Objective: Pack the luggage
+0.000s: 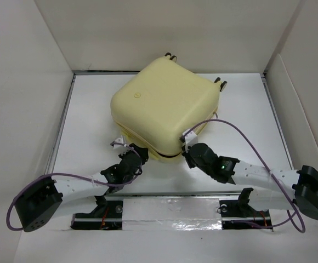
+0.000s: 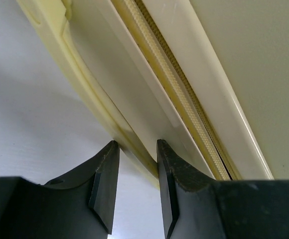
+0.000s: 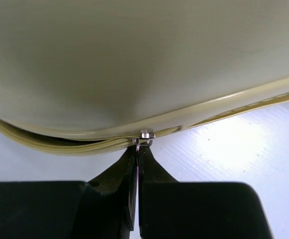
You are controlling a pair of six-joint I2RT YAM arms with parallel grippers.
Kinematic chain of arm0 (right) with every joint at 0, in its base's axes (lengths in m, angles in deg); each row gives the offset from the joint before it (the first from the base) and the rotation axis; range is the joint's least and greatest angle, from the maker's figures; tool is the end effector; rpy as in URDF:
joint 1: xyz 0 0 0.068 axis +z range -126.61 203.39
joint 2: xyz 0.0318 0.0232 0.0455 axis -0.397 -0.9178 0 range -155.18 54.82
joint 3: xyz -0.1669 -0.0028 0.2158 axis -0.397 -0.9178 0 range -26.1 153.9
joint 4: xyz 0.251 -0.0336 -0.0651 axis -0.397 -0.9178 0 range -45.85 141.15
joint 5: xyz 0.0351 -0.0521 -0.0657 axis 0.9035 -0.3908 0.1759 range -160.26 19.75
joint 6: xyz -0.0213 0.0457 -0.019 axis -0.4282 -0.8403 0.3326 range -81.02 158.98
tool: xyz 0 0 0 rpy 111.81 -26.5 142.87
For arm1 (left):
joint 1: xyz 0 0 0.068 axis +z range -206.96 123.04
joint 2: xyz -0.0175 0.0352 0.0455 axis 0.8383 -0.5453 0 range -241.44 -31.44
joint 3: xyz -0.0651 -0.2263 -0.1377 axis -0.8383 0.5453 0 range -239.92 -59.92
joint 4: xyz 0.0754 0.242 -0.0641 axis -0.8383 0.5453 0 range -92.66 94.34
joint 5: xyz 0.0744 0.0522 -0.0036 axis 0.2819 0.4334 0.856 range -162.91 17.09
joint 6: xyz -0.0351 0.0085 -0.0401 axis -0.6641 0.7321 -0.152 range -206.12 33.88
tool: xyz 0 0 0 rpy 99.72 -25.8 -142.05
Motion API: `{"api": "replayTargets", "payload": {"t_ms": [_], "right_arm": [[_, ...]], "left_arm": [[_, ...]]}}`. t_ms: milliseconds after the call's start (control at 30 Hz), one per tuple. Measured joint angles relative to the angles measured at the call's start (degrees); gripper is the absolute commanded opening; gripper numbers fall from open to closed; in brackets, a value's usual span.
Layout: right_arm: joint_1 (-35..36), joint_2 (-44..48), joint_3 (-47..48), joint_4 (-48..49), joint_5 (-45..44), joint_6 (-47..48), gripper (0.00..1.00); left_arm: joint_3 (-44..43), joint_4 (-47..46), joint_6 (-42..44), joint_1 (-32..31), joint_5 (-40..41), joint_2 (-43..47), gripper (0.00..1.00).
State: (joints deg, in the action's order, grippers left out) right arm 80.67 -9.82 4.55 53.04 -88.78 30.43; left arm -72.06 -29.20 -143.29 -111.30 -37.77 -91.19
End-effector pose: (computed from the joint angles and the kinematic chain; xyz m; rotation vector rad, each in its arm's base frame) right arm 0.1365 0.1915 0.2077 -0.6968 1.9999 0.3454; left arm 0.1289 -0.1447 0.1639 -0.4579 1.8824 -0.7370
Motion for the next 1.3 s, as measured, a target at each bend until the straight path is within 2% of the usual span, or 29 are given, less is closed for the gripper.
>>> {"api": "replayTargets", "payload": {"t_ms": [133, 267, 567, 700, 867, 1033, 1133, 1300], "right_arm": [[5.5, -2.6, 4.0, -5.7, -3.8, -0.8, 0.00], [8.9, -2.4, 5.2, -8.7, -3.9, -2.6, 0.00], [9.8, 3.0, 3.8, -11.7, 5.0, -4.9, 0.00], [4.9, 4.9, 3.0, -11.5, 13.8, -4.3, 0.00], [-5.3, 6.1, 2.1, -10.9, 26.4, 0.6, 0.00], [-14.5, 2.6, 4.0, -10.6, 40.0, 6.9, 0.00], [-16.3, -2.3, 7.1, -10.3, 45.6, 9.4, 0.00], [-14.8, -11.3, 12.5, -5.9, 50.5, 12.0, 0.00]], "left_arm": [[-0.3, -2.1, -1.7, -1.7, 4.9, -2.9, 0.00], [-1.5, -2.6, -2.1, -1.3, 7.1, -4.0, 0.00], [-2.8, -1.5, -0.4, 0.3, 1.7, -3.7, 0.00], [-2.8, -2.2, 0.0, 0.5, -0.3, -4.0, 0.00], [-2.8, -5.9, -0.5, -0.4, -0.1, -7.0, 0.00], [-2.8, -9.3, -1.5, -0.4, 0.6, -9.2, 0.00], [-2.5, -9.2, -1.8, -0.4, 3.1, -8.4, 0.00], [-0.6, -7.3, -1.8, -1.4, 4.7, -2.6, 0.00]]}}
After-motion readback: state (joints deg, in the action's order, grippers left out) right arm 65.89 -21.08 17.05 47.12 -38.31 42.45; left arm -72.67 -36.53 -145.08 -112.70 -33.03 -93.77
